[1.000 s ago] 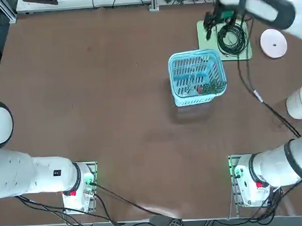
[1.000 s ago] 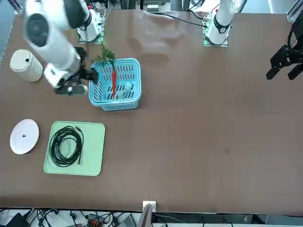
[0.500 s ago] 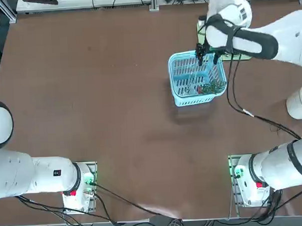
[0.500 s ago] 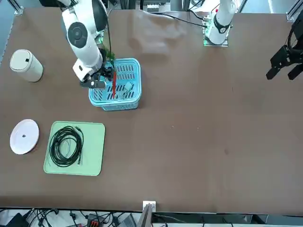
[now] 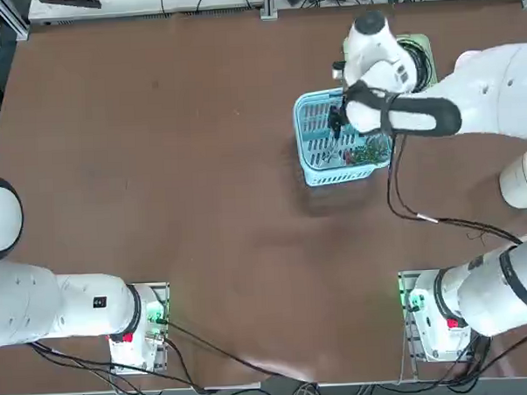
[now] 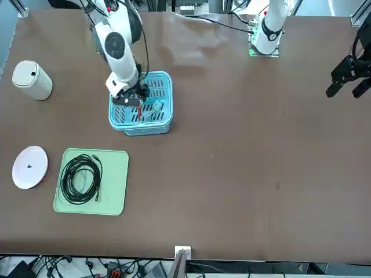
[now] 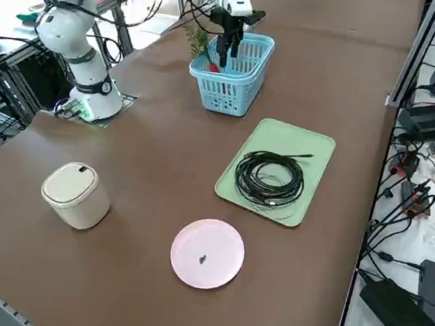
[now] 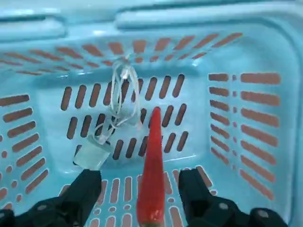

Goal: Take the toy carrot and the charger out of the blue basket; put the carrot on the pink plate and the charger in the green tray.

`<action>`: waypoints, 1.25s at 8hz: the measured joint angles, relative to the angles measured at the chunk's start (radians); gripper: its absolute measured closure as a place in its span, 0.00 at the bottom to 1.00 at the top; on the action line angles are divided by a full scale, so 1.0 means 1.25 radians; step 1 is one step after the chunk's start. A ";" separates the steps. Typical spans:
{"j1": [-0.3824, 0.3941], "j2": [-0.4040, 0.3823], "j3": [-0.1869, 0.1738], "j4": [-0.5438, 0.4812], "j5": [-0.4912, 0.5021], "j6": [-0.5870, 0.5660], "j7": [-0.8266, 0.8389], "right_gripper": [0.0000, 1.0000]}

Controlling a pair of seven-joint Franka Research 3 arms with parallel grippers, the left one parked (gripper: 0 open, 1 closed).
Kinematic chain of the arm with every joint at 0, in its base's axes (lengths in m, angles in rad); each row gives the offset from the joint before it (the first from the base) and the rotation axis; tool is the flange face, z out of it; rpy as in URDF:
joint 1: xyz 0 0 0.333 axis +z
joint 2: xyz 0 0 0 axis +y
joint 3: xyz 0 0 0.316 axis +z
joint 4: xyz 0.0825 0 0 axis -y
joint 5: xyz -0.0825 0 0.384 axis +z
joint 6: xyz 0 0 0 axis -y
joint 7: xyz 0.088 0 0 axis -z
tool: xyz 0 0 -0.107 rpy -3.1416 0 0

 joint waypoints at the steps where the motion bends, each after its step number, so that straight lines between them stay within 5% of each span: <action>1: 0.006 0.010 0.000 -0.005 -0.012 0.003 0.008 0.00; 10: 0.002 0.016 -0.012 -0.070 -0.015 0.031 0.065 0.00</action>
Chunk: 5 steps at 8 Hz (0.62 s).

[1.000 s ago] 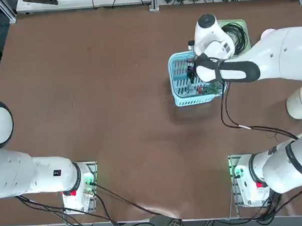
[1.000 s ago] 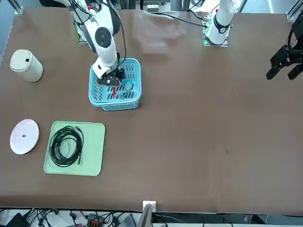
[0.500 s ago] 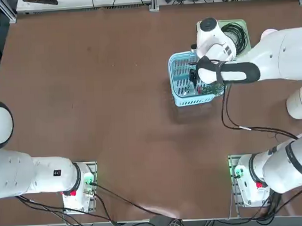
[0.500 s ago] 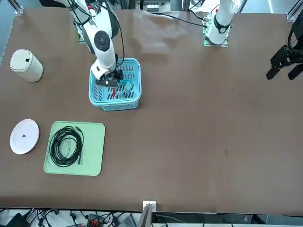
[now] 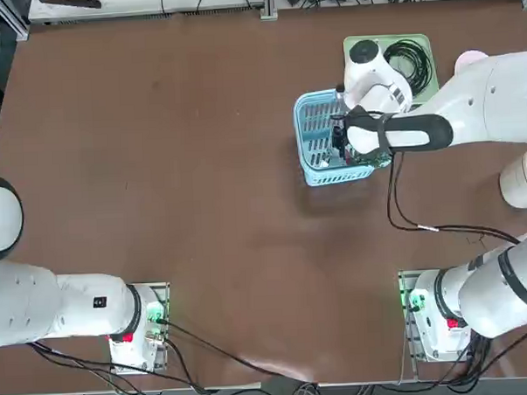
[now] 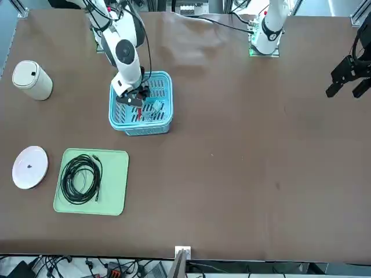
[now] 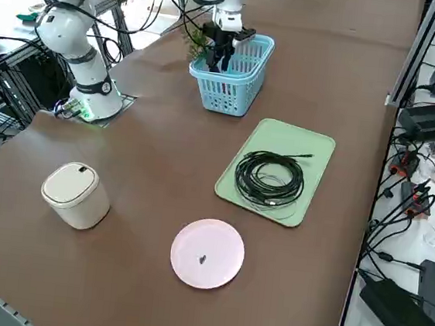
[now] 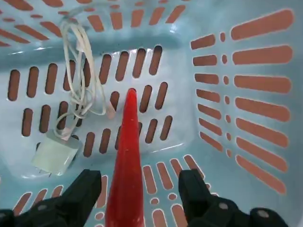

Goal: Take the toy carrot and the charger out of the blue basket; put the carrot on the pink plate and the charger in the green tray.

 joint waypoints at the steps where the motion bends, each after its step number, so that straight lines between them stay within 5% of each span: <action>1: 0.000 0.005 0.000 -0.001 0.000 0.001 0.003 0.00; 5: 0.013 0.039 0.003 -0.002 0.000 0.033 0.037 0.00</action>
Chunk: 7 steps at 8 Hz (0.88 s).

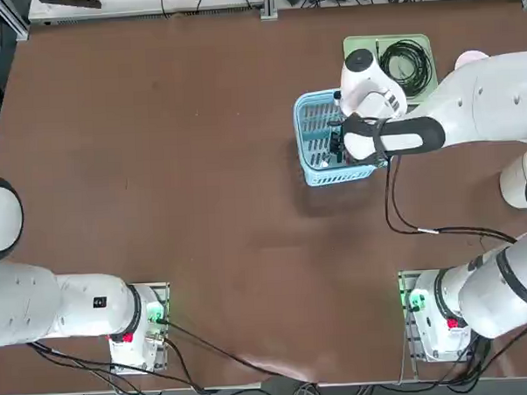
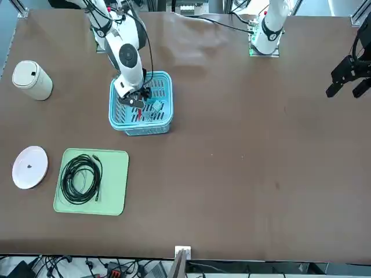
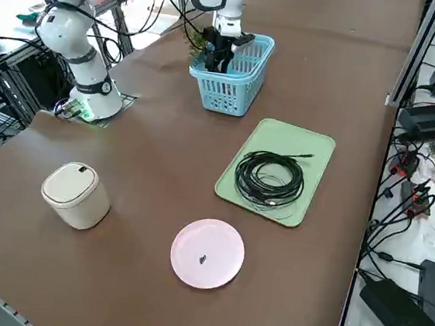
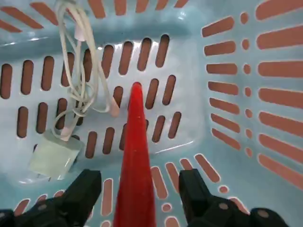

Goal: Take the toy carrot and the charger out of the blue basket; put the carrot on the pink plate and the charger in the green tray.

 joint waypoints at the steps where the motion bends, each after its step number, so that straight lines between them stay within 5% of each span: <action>1: 0.006 0.006 0.000 0.000 0.000 0.005 0.011 0.00; 7: 0.012 0.025 0.000 -0.003 0.000 0.009 0.034 0.04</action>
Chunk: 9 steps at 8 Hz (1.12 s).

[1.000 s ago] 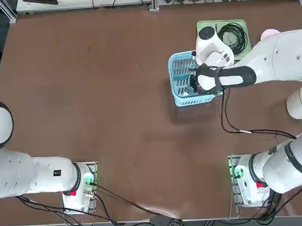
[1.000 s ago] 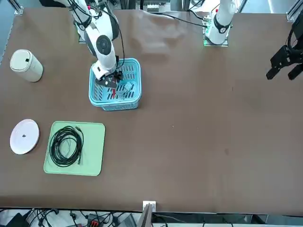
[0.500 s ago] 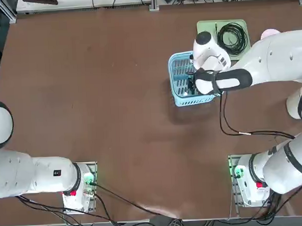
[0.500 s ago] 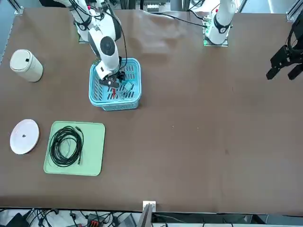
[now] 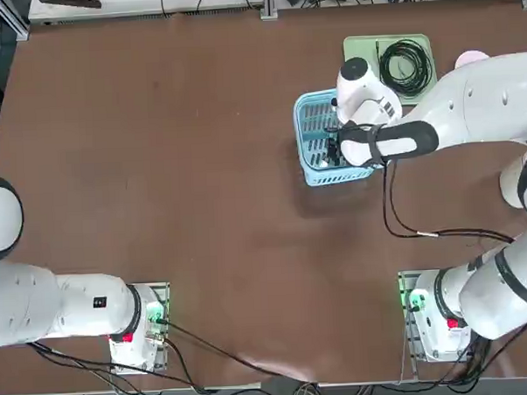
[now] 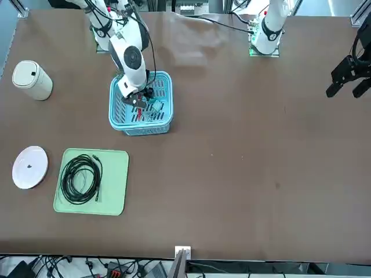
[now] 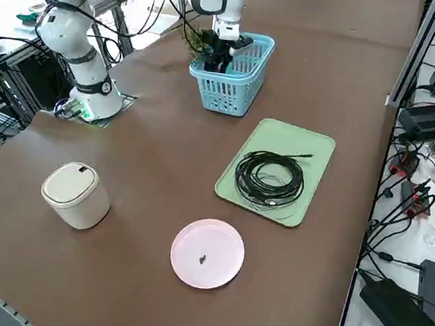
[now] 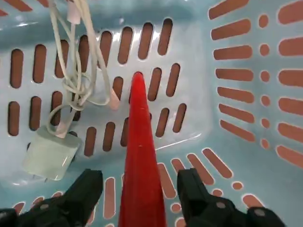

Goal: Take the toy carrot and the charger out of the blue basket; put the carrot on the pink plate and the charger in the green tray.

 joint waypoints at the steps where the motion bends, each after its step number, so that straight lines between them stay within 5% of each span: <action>1: 0.000 0.002 0.000 0.000 0.000 0.000 0.000 0.17; 3: 0.001 0.004 0.000 0.000 0.000 0.000 0.001 0.37; 5: 0.001 0.004 0.000 0.000 0.000 0.002 0.001 0.76; 9: 0.001 -0.005 0.000 0.019 -0.002 0.005 -0.004 0.82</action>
